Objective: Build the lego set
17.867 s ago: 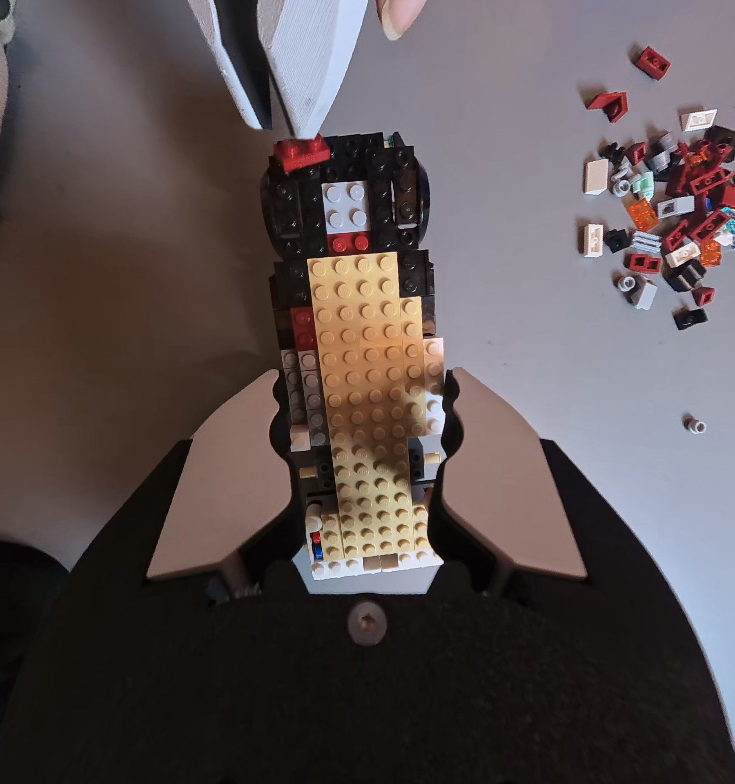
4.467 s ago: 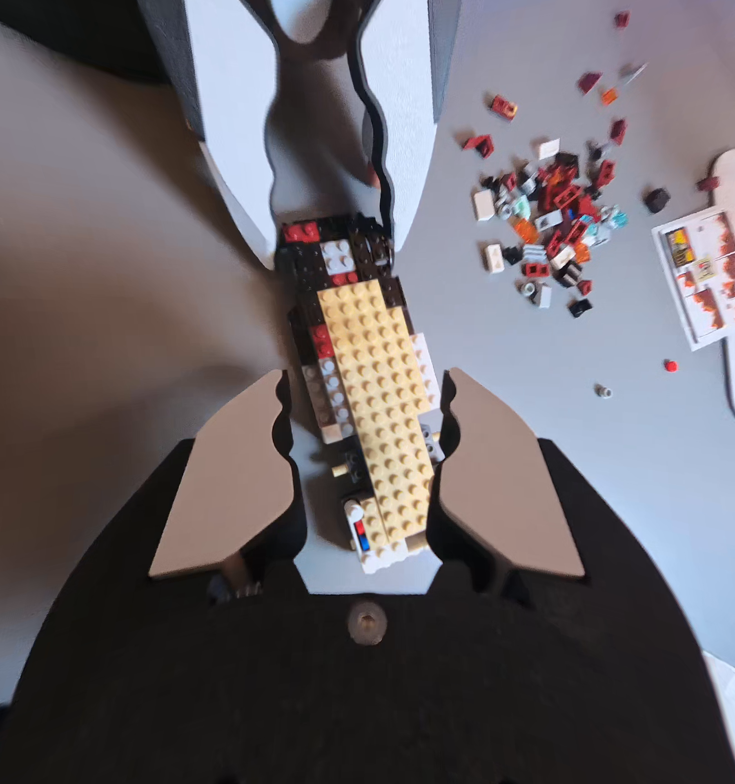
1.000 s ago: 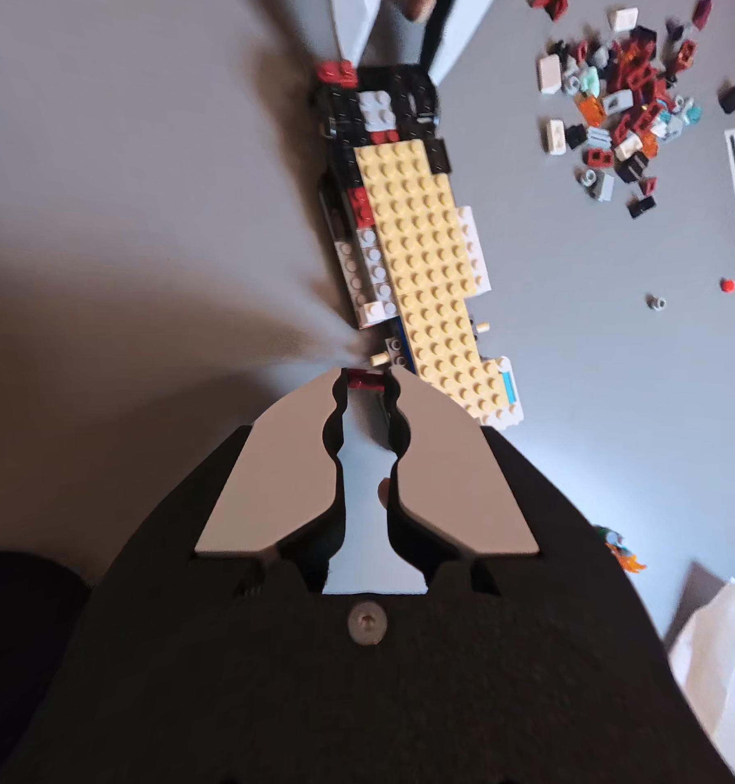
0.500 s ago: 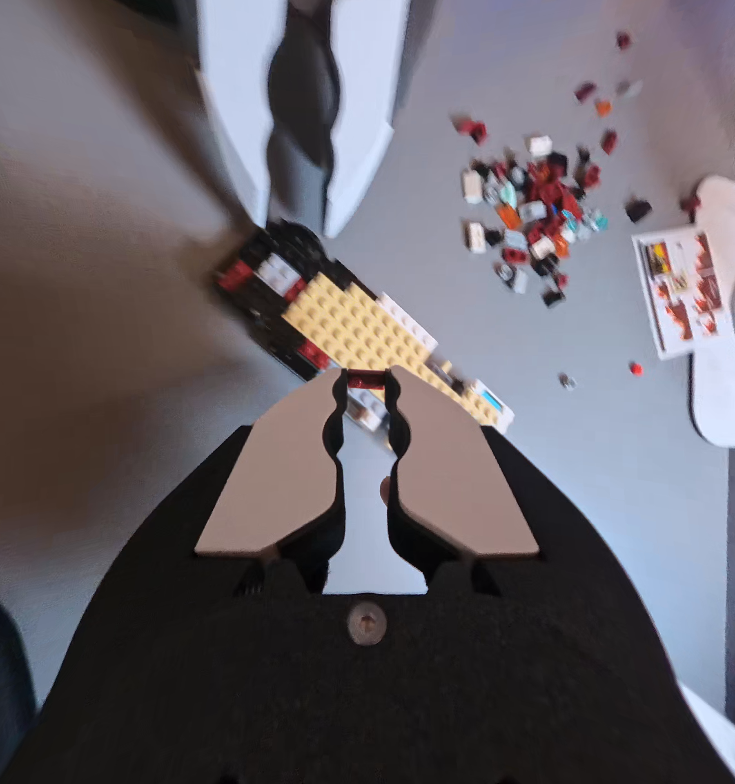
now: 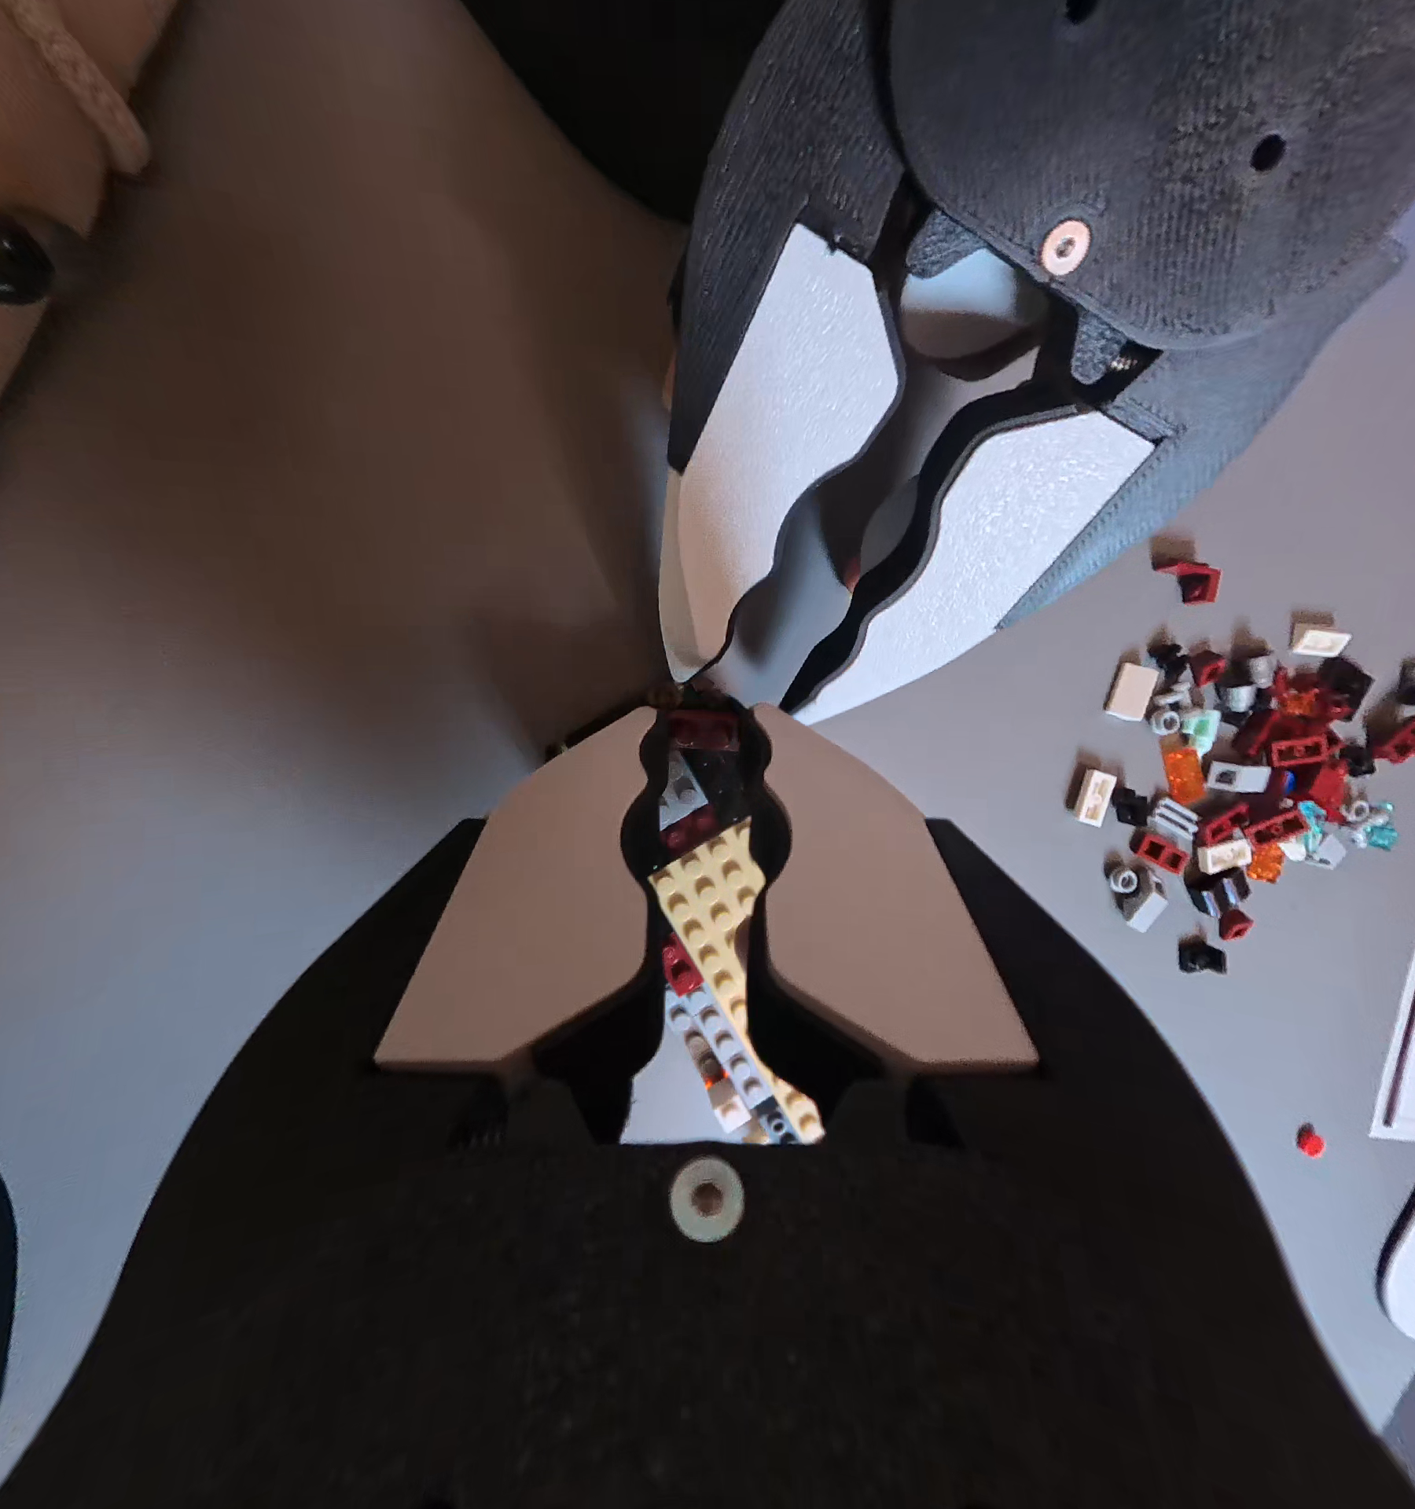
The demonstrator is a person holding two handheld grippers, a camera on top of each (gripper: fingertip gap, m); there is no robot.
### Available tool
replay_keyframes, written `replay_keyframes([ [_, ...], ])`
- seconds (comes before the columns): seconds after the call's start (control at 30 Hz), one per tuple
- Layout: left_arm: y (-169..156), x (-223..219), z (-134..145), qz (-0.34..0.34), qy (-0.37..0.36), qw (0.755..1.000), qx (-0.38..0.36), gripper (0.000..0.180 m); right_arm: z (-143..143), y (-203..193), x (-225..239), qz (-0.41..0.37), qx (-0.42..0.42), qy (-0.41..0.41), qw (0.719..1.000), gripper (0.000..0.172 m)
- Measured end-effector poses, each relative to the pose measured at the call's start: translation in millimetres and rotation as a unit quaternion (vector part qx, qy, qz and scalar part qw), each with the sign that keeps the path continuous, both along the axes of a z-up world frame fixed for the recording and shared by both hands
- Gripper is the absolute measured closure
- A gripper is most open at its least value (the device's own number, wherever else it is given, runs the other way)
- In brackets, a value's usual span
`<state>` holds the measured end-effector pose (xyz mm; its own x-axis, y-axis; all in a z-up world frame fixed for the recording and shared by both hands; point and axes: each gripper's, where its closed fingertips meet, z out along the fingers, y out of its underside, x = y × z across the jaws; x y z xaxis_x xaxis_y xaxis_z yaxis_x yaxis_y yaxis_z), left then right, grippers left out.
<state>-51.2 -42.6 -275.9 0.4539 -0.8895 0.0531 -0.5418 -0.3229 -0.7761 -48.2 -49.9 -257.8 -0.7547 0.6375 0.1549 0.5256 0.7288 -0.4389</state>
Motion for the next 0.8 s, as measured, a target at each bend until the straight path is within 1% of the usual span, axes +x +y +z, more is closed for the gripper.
replay_keyframes([
  [0.17,-1.2,-0.2,0.9,-0.002,-0.005,1.0,-0.003,0.156,-7.1,1.2,1.7,0.035,0.029,-0.04,0.998,0.155],
  [0.3,-1.1,0.2,2.9,0.0,-0.024,1.0,-0.014,0.156,-8.1,-0.1,1.3,0.05,0.03,-0.057,0.997,0.155],
  [0.57,-0.6,1.9,4.9,0.004,-0.046,0.999,-0.025,0.158,-9.4,0.6,0.1,0.06,0.029,-0.068,0.995,0.152],
  [0.8,1.6,1.7,6.2,0.008,-0.061,0.998,-0.031,0.159,-7.3,2.9,0.5,0.053,0.024,-0.057,0.997,0.151],
])
